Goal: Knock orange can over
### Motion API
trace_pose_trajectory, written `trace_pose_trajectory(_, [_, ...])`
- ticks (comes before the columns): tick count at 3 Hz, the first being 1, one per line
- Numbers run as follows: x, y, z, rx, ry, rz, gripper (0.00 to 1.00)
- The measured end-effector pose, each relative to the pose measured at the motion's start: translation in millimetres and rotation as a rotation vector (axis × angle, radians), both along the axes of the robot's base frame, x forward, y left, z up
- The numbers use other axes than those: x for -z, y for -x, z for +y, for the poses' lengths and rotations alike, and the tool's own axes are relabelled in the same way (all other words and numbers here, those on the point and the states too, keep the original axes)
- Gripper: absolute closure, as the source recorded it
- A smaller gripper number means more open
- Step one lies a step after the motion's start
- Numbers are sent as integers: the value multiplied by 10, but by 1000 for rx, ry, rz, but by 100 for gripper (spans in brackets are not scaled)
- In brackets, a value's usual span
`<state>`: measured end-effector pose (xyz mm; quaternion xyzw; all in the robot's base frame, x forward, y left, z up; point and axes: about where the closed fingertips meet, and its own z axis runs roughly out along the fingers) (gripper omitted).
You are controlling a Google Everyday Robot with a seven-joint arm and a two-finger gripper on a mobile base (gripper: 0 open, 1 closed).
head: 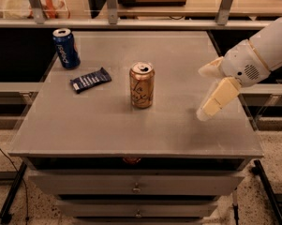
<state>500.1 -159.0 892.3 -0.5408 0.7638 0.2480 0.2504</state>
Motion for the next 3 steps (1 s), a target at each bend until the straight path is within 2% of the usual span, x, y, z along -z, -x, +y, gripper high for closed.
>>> trace_pose_trajectory(1, [16,0,14,20,-13,-16,0])
trace_pose_trajectory(2, [77,-114,79,75,-64,-77,0])
trace_pose_trajectory(3, [112,-310,155,137,-120,-178,0])
